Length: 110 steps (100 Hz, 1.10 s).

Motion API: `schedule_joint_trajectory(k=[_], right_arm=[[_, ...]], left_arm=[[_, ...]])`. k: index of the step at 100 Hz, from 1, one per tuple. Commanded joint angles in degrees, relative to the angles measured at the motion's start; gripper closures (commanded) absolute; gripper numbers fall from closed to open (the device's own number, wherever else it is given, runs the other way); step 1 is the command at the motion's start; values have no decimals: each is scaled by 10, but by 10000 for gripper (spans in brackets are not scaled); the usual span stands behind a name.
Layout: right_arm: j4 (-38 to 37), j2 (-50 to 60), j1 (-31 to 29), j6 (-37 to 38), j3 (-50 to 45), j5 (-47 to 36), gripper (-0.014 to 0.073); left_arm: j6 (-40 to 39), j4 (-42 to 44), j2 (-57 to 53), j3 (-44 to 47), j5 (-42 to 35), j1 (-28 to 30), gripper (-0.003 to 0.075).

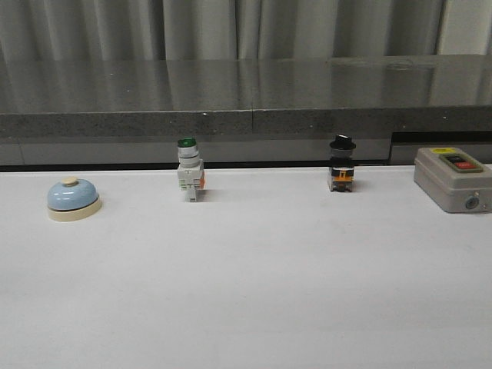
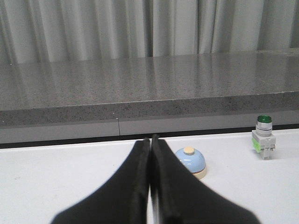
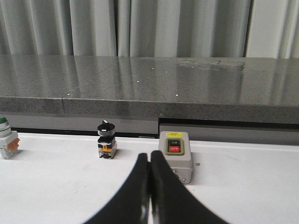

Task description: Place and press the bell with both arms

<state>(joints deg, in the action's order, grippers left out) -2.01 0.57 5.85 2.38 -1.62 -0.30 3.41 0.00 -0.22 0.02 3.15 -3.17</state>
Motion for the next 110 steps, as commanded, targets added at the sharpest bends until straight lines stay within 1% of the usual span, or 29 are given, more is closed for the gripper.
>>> schedule_joint_trajectory(k=[1,34,45,52,67,79,91,110], right_arm=[[-2,8,-4,-1,9,-49,662],[-2,8,-4,-1,9,-49,662],[-2,8,-4,-1,9,-49,662],[-2,8,-4,-1,9,-49,662],[-2,8,-4,-1,9,-49,662],[-2,8,-4,-1,9,-49,662],[-2,8,-4,-1,9,-49,662],[-2,8,-4,-1,9,-49,662]], left_arm=[[-4,0,-17,24,-47,0,740],[-4,0,-17,24,-47,0,740],[-4,0,-17,12,-47,0,739],[-4,-3,-15,-5,-31,0,739],[-4,-16,13,-71,36,0,740],[-4,-41,62,-135,79,0,740],[-4,-46,139,-207,135,0,740],[-4,-80,278,-333,217,0,740]])
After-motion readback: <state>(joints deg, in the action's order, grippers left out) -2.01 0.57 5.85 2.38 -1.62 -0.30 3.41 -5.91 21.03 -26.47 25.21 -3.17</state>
